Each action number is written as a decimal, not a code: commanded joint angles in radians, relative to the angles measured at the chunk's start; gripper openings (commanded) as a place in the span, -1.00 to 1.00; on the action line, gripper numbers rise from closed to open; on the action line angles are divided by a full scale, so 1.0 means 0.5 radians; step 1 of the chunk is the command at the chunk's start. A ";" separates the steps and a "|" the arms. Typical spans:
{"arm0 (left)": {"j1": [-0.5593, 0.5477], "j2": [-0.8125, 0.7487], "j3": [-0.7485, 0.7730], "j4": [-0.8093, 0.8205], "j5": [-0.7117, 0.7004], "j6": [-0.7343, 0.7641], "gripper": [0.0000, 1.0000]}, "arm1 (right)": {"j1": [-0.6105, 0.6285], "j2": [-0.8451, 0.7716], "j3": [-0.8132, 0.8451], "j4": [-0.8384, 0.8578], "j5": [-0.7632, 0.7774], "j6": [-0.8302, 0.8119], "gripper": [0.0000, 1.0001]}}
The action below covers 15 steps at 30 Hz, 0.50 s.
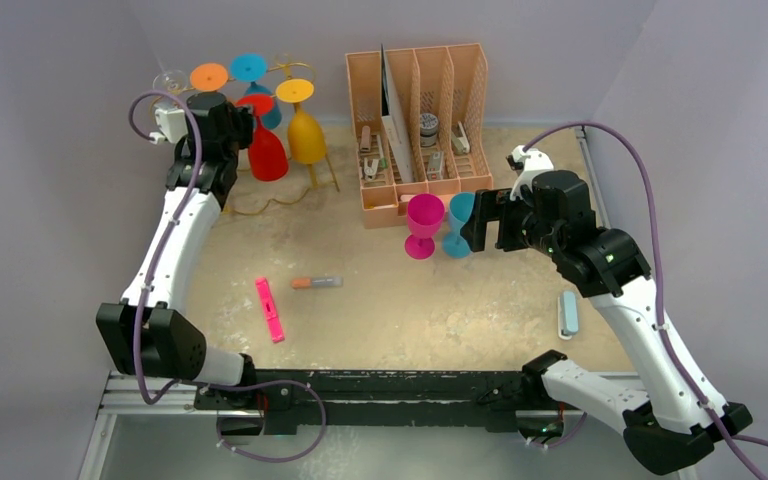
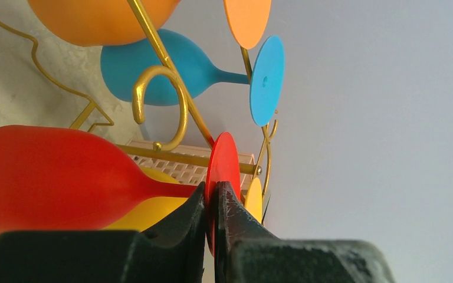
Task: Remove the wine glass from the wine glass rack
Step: Pick up the wine glass from the wine rack.
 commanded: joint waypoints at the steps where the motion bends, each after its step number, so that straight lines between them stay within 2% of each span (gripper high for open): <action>1: 0.020 -0.134 0.004 0.117 0.015 -0.044 -1.00 | -0.003 -0.039 0.047 0.006 0.004 0.015 0.98; 15: 0.023 -0.249 -0.194 0.140 0.133 -0.112 -0.98 | -0.002 -0.041 0.034 0.013 -0.008 0.037 0.98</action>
